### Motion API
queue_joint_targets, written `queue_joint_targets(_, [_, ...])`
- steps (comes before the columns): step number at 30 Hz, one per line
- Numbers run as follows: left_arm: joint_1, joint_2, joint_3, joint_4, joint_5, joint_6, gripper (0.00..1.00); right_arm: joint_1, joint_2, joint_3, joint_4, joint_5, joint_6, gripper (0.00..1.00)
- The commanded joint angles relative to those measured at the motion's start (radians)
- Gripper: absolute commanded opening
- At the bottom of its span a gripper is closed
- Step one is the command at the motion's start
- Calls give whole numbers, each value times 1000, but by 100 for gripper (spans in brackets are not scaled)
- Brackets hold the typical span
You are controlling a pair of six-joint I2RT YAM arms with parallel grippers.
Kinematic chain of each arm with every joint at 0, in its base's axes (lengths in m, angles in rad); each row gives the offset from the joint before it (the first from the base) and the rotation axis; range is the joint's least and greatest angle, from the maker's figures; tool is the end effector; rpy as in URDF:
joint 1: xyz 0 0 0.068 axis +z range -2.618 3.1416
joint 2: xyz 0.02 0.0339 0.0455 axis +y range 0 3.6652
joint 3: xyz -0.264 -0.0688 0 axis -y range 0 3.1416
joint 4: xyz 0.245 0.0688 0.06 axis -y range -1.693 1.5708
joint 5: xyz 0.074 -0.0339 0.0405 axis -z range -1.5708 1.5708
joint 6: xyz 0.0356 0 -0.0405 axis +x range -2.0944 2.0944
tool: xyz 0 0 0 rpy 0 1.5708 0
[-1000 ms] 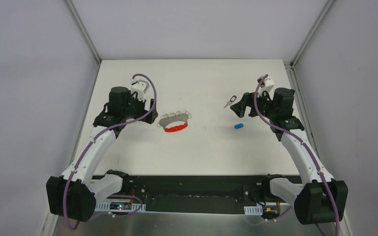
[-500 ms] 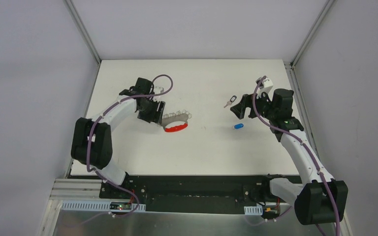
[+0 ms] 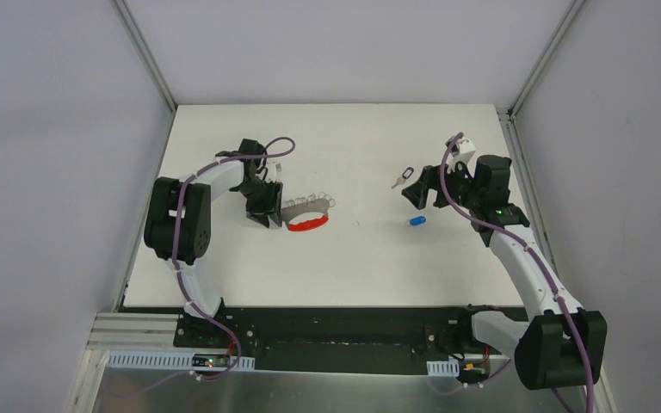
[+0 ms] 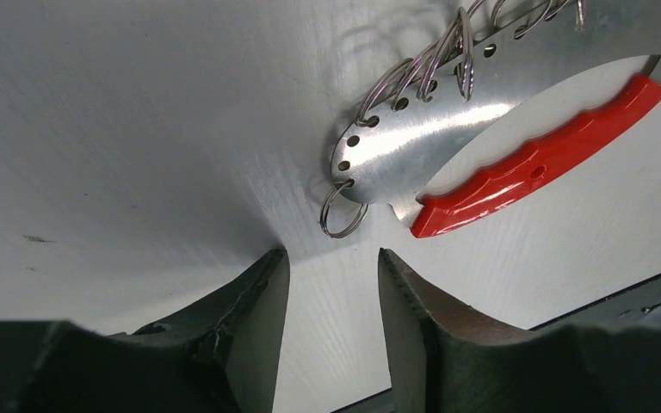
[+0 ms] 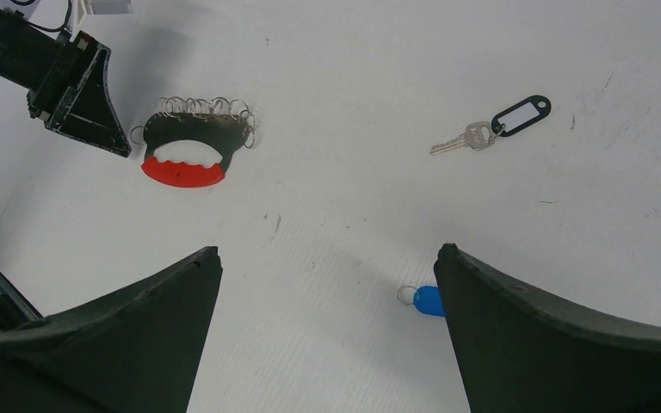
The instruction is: Put the keys on the keyring
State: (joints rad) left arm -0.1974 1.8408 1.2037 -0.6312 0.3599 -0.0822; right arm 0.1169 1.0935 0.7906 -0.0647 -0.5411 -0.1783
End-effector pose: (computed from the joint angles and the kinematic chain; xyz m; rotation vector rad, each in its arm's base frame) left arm 0.3457 -0.0819 0.1680 0.2420 2.8294 -0.5716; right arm 0.2442 0.0471 0.2946 -0.6302 1.8059 0.4813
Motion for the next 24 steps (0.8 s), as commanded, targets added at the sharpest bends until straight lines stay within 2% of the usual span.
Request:
queue_joint_targets(1, [6,20,30,7,53,-53,42,0,5,0,19,-31,-21,98])
queue_joint_targets(9, [34,58,37,35,98,-102,32,-2,9,-3,15,-35,-23,98])
queue_joint_targets(19, [64,52,37,74,62,-123,24,-2,17,-2,13,-45,-22,98])
queue_joint_targets(24, [65,60,40,82,93,-139,19,-3,21,-2,12,-43,-23,98])
